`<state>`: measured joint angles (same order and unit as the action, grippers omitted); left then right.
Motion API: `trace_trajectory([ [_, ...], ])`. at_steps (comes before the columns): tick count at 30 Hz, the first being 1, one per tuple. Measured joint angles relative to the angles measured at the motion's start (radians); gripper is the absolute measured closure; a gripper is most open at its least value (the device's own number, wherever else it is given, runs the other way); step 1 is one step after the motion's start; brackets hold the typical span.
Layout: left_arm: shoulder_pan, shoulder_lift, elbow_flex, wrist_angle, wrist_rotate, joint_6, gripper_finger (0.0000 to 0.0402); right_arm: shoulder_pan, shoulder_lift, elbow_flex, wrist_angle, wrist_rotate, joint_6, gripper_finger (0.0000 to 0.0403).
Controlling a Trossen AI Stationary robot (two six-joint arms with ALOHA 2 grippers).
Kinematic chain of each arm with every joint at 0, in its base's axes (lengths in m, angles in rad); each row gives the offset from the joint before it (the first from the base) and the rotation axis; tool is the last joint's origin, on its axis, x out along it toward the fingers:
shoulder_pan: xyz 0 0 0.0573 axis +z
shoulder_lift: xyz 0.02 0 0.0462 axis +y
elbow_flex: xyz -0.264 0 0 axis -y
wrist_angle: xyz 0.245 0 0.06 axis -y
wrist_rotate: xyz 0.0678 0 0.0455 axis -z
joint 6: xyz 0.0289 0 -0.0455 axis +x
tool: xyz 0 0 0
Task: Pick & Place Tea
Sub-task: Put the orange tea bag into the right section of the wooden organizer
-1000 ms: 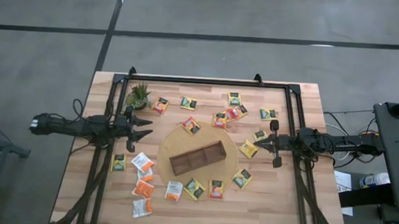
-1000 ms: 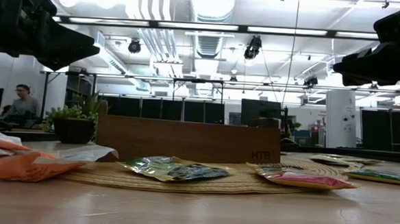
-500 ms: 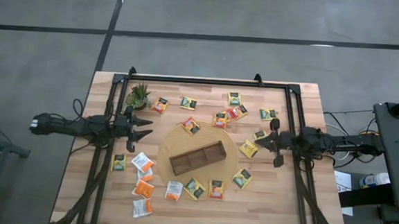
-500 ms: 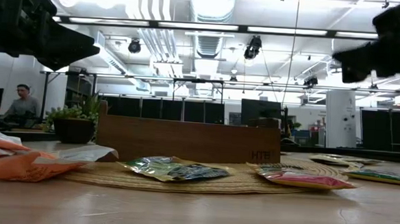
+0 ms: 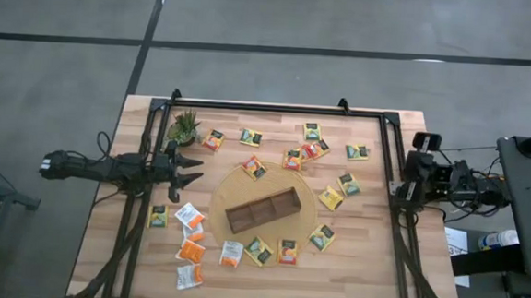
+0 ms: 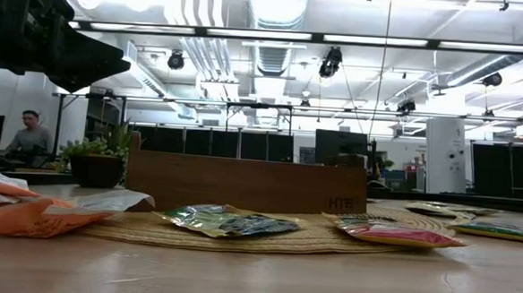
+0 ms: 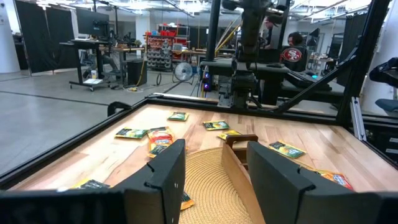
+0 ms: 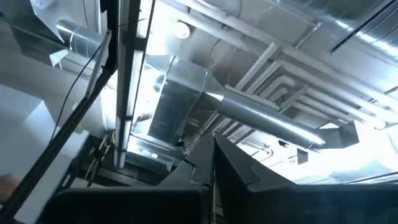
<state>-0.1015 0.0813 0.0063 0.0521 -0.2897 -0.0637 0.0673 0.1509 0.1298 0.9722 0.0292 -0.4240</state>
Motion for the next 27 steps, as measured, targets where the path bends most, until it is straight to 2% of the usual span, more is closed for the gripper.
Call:
trace_trajectory([
  [7,0.0,0.0,0.0,0.0,0.0,0.0,0.0236,0.0,0.061,0.046,0.0,0.0,0.022,0.0394],
  [19,0.0,0.0,0.0,0.0,0.0,0.0,0.0236,0.0,0.25,0.135,-0.015,-0.014,0.291,0.0394],
  [22,0.0,0.0,0.0,0.0,0.0,0.0,0.0236,0.0,0.323,0.194,-0.109,-0.014,0.301,0.0394],
  [27,0.0,0.0,0.0,0.0,0.0,0.0,0.0236,0.0,0.45,0.333,-0.394,-0.014,0.263,0.0394],
])
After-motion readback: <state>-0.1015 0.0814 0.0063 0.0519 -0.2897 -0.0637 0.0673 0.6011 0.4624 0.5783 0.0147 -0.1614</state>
